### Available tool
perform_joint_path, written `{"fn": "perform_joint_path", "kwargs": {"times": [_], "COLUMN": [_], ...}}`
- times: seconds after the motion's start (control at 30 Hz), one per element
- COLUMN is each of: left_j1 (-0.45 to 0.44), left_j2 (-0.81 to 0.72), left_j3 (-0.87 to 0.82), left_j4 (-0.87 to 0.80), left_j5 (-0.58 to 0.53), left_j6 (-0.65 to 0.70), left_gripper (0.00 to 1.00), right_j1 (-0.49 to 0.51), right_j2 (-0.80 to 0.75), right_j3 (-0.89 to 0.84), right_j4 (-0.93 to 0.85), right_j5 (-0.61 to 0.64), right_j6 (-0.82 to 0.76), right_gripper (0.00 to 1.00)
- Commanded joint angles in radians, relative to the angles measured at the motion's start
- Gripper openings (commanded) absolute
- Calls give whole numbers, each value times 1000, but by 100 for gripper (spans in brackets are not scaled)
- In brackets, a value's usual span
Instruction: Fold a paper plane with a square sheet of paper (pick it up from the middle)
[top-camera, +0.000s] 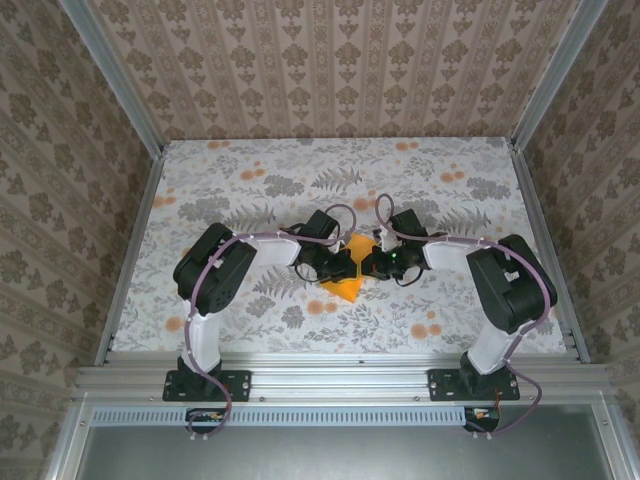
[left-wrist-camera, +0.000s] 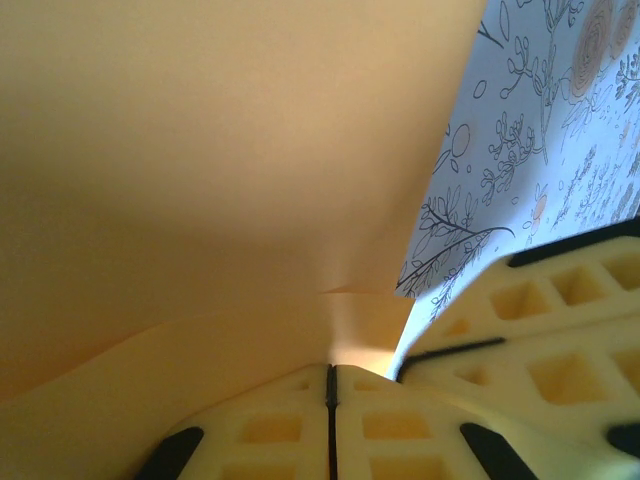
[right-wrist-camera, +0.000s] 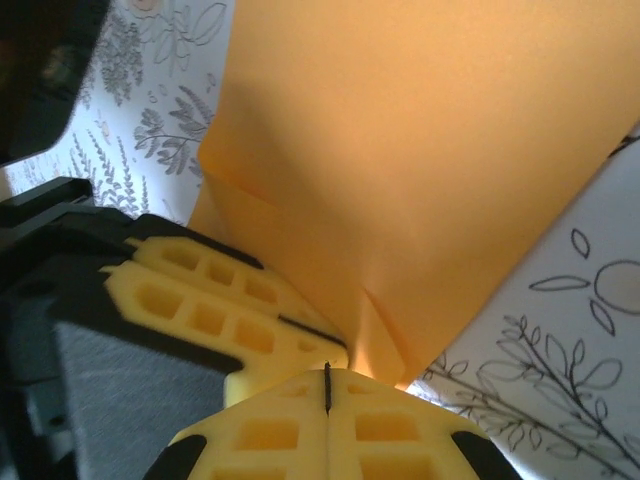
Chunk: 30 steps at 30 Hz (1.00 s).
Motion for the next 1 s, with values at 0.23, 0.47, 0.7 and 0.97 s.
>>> {"fn": "perform_joint_path", "kwargs": {"times": [0.23, 0.47, 0.7, 0.97], "left_j1": [7, 18, 50, 88], "left_j2": [-19, -40, -53, -33], "left_j3": [-15, -3, -2, 19], "left_j4": [-28, -69, -92, -118], "left_j5": [-15, -24, -24, -29], "left_j6": [20, 47, 71, 101], "left_gripper": [8, 9, 9, 9], "right_j1": [12, 26, 35, 36], "right_j2": [79, 100, 113, 106], "right_j3": [19, 10, 25, 31], "right_j4": [-39, -64, -118, -156], "right_j5": [43, 75, 123, 146], "right_j6": [-38, -62, -97, -123], "right_gripper": [7, 7, 7, 6]}}
